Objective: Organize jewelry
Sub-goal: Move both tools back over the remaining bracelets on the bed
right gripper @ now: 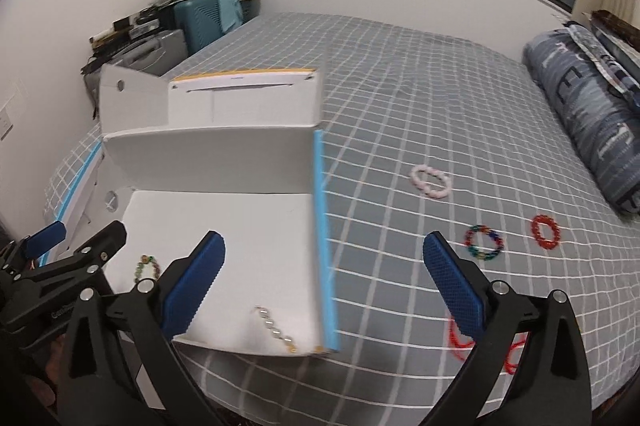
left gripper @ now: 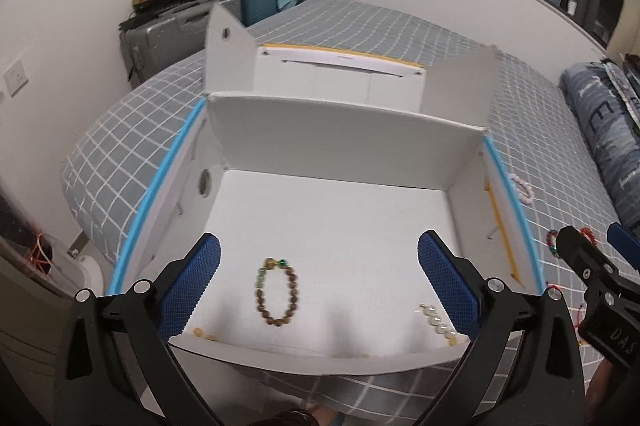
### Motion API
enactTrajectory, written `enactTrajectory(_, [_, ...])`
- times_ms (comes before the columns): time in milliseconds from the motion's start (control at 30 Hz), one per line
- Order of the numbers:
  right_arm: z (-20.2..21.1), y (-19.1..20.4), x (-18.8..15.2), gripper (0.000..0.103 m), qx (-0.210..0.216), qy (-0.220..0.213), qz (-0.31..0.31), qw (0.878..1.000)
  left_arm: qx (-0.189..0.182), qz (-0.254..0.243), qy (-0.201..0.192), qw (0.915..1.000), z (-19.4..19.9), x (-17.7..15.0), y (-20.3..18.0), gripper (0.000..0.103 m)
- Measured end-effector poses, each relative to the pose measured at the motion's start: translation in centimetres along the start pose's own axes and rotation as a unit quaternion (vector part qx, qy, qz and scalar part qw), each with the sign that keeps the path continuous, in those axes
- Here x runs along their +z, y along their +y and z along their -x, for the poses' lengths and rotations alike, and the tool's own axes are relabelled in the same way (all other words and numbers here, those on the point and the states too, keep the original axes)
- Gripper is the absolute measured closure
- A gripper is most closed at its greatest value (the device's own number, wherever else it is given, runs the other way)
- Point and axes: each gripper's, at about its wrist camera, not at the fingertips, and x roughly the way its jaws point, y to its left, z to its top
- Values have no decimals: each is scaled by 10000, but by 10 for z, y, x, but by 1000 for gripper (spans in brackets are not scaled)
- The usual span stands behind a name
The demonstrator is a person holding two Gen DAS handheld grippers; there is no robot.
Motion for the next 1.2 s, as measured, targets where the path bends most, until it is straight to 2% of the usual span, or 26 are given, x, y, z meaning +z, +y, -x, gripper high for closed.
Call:
enactTrajectory(633, [40, -123, -26, 8, -596, -84, -656, 9960, -625, -829, -152, 9945, 27, -17, -115, 6])
enactTrajectory(1200, [34, -256, -81, 8, -983, 347, -1327, 9856, -1268, -1718, 123, 9769, 16, -64, -244, 6])
